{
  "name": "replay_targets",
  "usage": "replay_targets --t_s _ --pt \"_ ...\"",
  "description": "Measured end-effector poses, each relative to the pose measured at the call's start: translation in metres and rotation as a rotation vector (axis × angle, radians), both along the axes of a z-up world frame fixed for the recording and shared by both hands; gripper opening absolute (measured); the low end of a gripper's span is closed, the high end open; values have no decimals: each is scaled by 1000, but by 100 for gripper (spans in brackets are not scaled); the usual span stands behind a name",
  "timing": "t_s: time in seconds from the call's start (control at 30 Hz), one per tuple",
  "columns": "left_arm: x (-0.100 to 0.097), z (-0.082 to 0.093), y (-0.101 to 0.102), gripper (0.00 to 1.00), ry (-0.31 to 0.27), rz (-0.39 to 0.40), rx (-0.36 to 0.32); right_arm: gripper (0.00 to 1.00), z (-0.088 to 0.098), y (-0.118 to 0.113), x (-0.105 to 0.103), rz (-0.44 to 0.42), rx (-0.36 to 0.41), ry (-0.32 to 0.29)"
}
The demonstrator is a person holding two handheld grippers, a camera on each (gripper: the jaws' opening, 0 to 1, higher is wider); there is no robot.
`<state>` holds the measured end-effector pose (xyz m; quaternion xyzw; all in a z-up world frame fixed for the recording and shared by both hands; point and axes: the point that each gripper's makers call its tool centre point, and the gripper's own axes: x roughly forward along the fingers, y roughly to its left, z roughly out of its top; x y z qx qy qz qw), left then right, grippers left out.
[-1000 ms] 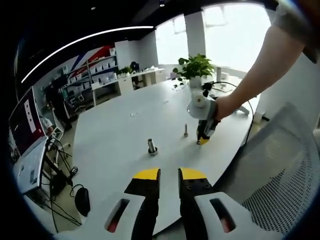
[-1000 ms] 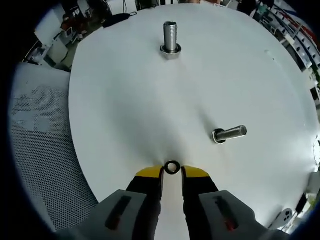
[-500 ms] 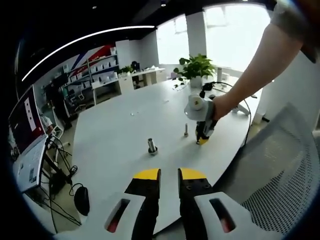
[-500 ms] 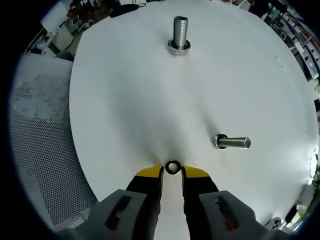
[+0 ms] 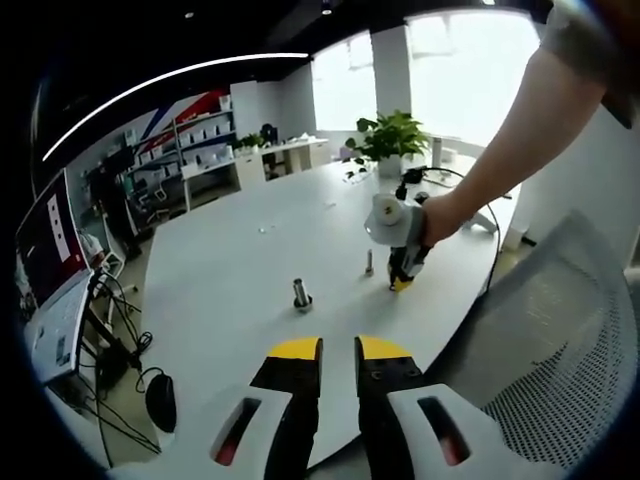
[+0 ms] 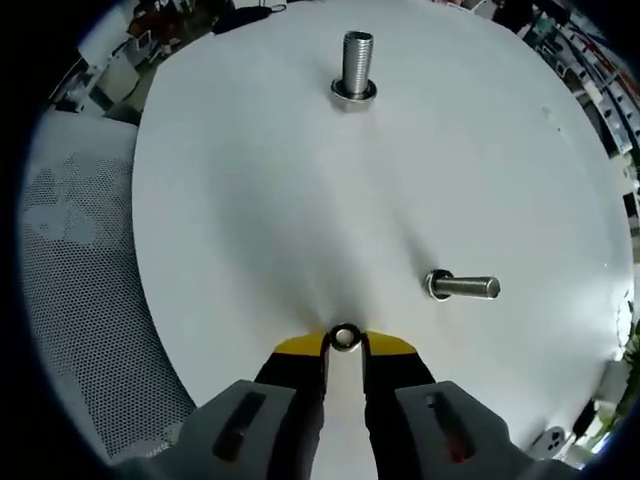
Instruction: Place the washer onto the threaded stud by aligning its center hole with the stud, sliding it down to the base, and recovering from edge contact or off-axis alignment until the washer reaches the visible bottom stop.
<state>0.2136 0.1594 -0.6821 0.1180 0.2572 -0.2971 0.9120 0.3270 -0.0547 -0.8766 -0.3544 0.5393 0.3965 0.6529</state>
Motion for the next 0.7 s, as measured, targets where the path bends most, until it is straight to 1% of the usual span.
replay_targets --t_s 0.13,0.3,0.43,0.5,0.7 --pt "0 0 -1 10 -2 -3 -2 15 1 -1 -1 -21 15 -11" --pt "-1 1 -1 10 -5 -4 -5 14 0 0 -1 -16 9 -27" --pt "-1 1 -1 10 -3 -8 -6 14 1 -3 -3 -27 10 -18" --pt "-1 1 -2 10 -1 -11 -6 14 1 -8 -4 -25 -4 -18" --pt "-2 1 -3 10 -4 -15 -5 14 15 -9 2 -40 28 -52"
